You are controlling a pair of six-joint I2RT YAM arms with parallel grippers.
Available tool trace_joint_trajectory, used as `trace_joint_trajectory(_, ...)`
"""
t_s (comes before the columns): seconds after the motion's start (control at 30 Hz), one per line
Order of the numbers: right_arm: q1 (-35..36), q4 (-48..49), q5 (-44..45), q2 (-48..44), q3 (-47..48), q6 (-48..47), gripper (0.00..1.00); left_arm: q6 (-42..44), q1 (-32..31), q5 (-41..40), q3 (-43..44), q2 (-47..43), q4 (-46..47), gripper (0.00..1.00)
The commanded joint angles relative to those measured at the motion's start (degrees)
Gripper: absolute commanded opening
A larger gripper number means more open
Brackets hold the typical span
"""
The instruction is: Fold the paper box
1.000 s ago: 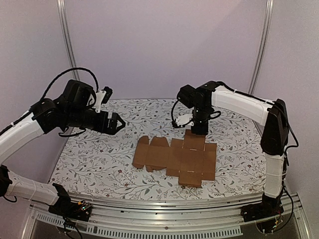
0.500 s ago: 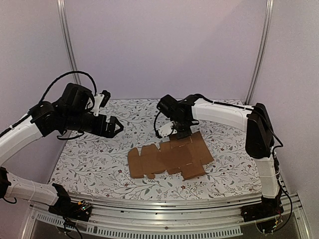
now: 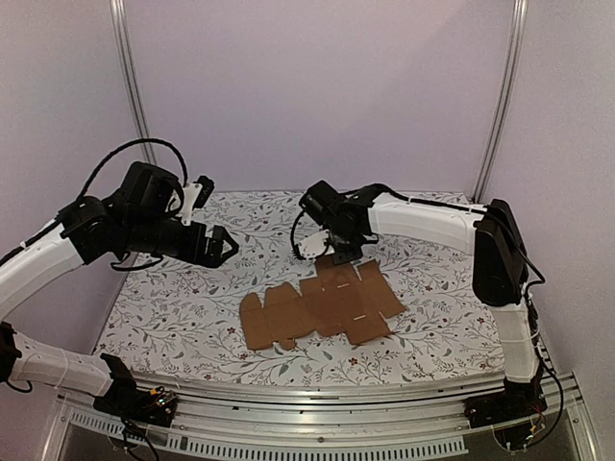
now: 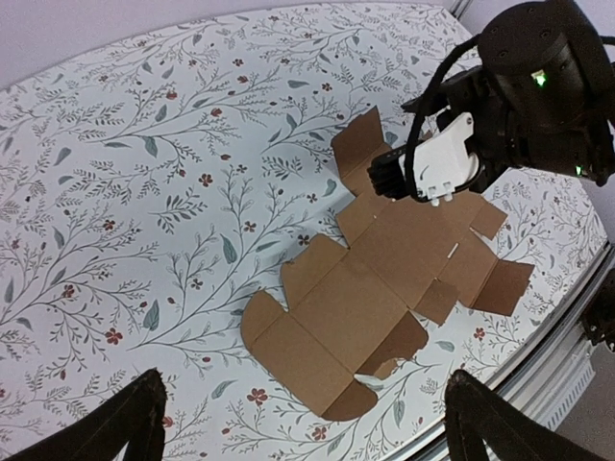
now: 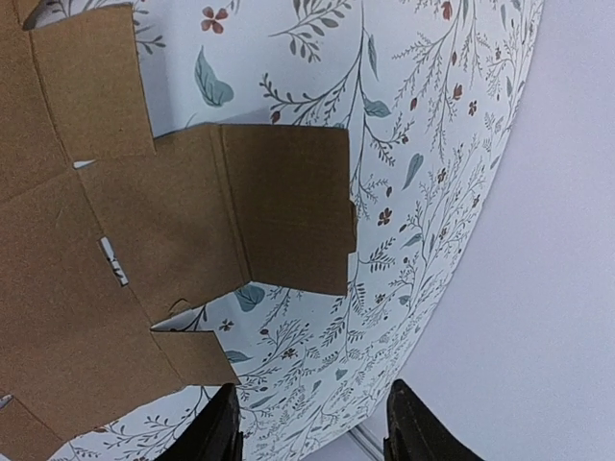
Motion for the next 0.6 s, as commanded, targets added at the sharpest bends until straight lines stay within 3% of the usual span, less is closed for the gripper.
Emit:
trace_joint_trajectory(0.0,-2.2,0.6,-1.4,-6.9,-3.7,8.1,0.54,1.6,-0.2,0.4,0.5,2.4,1.5,1.00)
trace_joint_trajectory(0.27,-4.8,1.6,-2.7,-20.3,-14.6,21.8,0.71,6.1,-0.2,5.5,5.2,10.6,5.9,0.99)
trace_joint_trajectory(0.43,-6.7,0.4,-3.0,-28.9,-18.1,33.3,0.98,9.5,-0.2,7.7,8.0,16.3,8.9,1.00)
trace_joint_trajectory(0.57,-9.4,-0.8,-7.1,-35.5,-20.5,43.3,0.99,12.7,-0.2,9.0,11.4,21.9,9.2,1.00)
